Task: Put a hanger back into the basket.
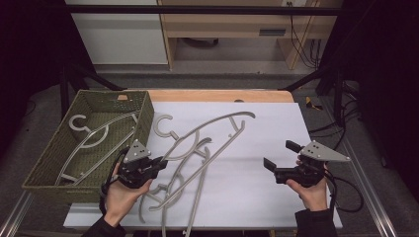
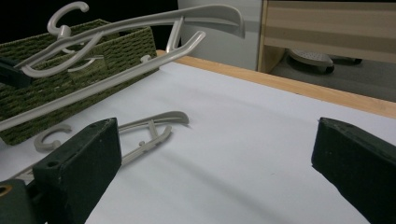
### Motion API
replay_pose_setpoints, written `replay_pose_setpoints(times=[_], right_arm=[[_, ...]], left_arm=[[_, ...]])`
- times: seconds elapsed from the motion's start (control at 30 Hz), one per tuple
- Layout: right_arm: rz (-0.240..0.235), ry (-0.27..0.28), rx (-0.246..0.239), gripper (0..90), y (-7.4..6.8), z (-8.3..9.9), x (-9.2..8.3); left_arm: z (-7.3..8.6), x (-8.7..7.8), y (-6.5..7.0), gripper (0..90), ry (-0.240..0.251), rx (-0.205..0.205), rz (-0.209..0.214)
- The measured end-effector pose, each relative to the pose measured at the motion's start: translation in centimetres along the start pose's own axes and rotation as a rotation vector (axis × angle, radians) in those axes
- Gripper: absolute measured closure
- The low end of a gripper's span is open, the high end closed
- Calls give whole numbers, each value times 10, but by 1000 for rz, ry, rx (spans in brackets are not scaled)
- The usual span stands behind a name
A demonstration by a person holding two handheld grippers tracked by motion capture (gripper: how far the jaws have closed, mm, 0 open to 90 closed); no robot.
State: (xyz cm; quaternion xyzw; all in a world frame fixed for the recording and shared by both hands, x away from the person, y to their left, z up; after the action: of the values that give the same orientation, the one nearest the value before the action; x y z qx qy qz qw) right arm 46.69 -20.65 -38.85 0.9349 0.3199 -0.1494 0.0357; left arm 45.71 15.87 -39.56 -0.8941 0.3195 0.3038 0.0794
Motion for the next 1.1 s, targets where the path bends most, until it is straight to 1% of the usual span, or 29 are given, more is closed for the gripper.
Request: replay_pose_setpoints(times=[0.03, 0.07, 0.1, 0.13, 0.17, 0.2, 0.23, 0.3, 0.4, 0.47, 0.5, 0.53, 0.57, 0.6, 0.67, 0.73, 0.8, 0.83, 0.9, 0.93, 0.97, 1.0, 1.07, 1.1], right_arm=[[0, 0, 0, 19, 0, 0, 0], [0, -3, -1, 18, 0, 0, -1], [0, -3, -1, 18, 0, 0, -1], [3, -2, -2, 18, 0, 0, -1], [2, 0, 0, 18, 0, 0, -1], [2, 0, 0, 18, 0, 0, -1], [2, 2, 2, 18, 1, 0, -2], [3, 4, 4, 18, 1, 0, -2], [2, 4, 3, 18, 1, 0, -2], [3, 1, 1, 18, 1, 0, -2], [3, 1, 1, 18, 1, 0, -2], [5, -2, 1, 18, 1, 0, -1], [2, -4, -2, 18, 1, 1, -1], [2, -4, -2, 18, 1, 1, -1], [0, -4, 0, 18, 0, 1, -1], [5, -1, 1, 18, 1, 0, -1], [5, -1, 2, 18, 1, 0, -1], [5, -1, 2, 18, 1, 0, -1], [5, -2, 3, 18, 1, 1, -1], [1, -3, 4, 18, 1, 1, -1], [0, -2, 3, 18, 0, 1, 1], [0, -6, -1, 18, 0, 1, 1], [1, -9, -1, 18, 1, 2, 1], [0, -8, 0, 18, 1, 1, 1]], left_arm=[[0, 0, 0, 816, 0, 0, 0], [-3, -3, 0, 817, 4, 11, -2], [-6, -6, 0, 817, 9, 13, -4], [-10, -9, 0, 816, 14, 22, -10], [-18, -16, -1, 816, 22, 35, -14], [-18, -16, -1, 816, 22, 35, -14], [-25, -22, -2, 816, 28, 42, -15], [-32, -28, -4, 816, 35, 50, -22], [-41, -36, -10, 816, 28, 59, -20], [-47, -43, -17, 816, 17, 83, -37], [-47, -43, -17, 816, 17, 83, -37], [-54, -48, -23, 816, 29, 84, -47], [-54, -48, -23, 816, 29, 84, -47], [-57, -50, -27, 816, 38, 92, -51], [-63, -55, -35, 816, 43, 84, -50], [-67, -60, -45, 816, 36, 102, -69], [-70, -65, -56, 816, 22, 107, -94], [-71, -66, -60, 816, 28, 94, -97], [-73, -70, -71, 816, 16, 93, -106], [-73, -72, -76, 816, 18, 85, -111], [-74, -76, -88, 816, 14, 90, -133], [-75, -76, -93, 816, 26, 86, -138], [-74, -79, -106, 816, 33, 63, -156], [-72, -82, -113, 816, 13, 68, -165]])
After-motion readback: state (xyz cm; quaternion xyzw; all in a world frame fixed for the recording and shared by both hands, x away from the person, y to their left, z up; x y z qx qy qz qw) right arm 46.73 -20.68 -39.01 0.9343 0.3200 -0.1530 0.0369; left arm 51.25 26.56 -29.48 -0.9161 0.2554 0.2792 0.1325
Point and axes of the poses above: each handheld gripper's, and its own axes: x roughly forward along the jaws, z roughly out of its underside, y roughly to its right, the point moved 7 cm from there along x, roughly forward along the jaws, and after that the axes turned 3 degrees about -x, right-handed, at the moved point
